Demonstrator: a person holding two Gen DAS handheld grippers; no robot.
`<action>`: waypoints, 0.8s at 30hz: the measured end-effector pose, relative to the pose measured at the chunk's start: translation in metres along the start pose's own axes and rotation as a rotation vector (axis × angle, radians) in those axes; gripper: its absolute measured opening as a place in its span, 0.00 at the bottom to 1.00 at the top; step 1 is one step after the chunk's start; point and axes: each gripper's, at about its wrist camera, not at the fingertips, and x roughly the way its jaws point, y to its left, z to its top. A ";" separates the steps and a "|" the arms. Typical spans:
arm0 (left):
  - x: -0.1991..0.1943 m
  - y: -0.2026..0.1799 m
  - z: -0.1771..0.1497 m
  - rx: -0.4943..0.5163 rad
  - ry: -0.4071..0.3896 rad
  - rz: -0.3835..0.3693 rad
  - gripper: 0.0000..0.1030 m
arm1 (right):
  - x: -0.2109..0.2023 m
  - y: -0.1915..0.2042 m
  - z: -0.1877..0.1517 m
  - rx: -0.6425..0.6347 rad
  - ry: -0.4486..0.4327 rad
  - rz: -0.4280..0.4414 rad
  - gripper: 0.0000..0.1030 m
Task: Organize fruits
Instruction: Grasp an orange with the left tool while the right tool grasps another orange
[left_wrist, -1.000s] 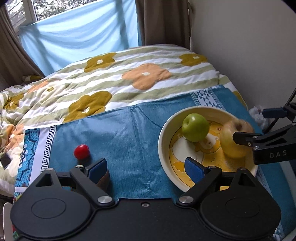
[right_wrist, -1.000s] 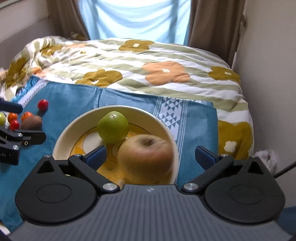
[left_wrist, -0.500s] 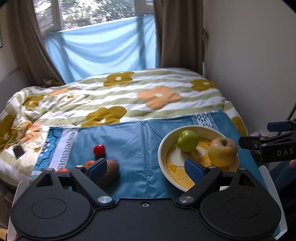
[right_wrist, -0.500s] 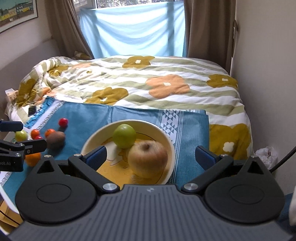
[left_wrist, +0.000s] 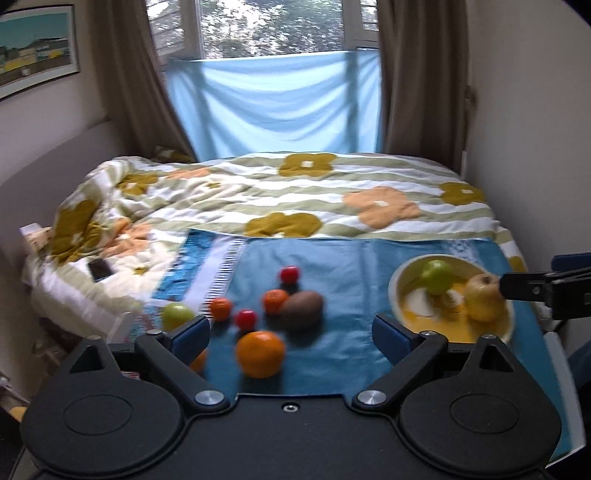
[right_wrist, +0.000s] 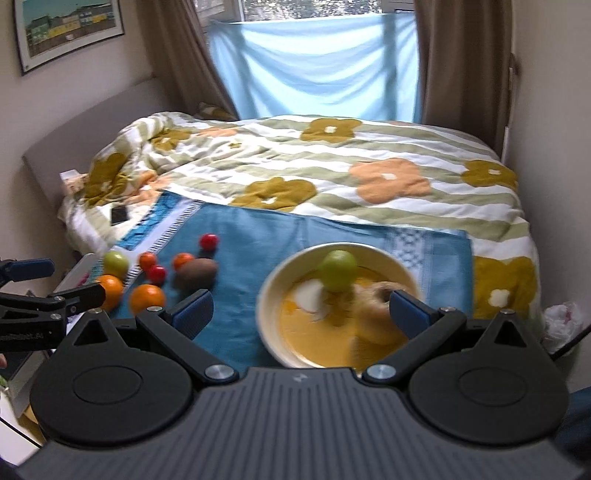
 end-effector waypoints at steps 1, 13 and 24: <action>0.001 0.009 -0.002 0.005 -0.002 0.015 0.98 | 0.001 0.008 0.000 -0.004 0.003 0.006 1.00; 0.051 0.106 -0.023 0.114 0.057 0.035 1.00 | 0.056 0.100 -0.013 0.061 0.077 0.025 1.00; 0.132 0.147 -0.043 0.171 0.142 -0.116 0.93 | 0.130 0.148 -0.032 0.187 0.131 -0.003 1.00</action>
